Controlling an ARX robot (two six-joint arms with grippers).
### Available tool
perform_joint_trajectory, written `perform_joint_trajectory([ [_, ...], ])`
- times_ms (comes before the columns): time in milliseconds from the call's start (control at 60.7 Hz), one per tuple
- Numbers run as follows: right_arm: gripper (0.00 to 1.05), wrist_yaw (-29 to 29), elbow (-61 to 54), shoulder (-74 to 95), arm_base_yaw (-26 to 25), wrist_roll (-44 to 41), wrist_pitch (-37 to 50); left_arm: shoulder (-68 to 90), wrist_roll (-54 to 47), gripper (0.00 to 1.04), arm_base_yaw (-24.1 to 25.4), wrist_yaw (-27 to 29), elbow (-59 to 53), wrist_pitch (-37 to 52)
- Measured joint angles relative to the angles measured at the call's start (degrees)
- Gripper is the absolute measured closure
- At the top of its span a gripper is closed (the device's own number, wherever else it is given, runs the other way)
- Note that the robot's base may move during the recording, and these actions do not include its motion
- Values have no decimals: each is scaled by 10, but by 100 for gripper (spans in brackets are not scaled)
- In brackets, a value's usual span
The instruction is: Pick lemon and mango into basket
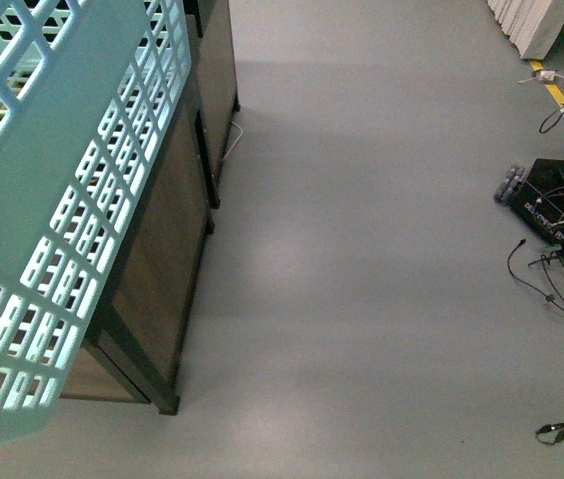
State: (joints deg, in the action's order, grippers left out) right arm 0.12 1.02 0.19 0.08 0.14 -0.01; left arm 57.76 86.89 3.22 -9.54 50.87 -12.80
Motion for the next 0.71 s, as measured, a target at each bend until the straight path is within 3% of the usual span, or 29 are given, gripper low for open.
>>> perform_joint_trajectory([
  [708,9,-1,0,0,0,0,-1,0,0,98,0,0,0,0],
])
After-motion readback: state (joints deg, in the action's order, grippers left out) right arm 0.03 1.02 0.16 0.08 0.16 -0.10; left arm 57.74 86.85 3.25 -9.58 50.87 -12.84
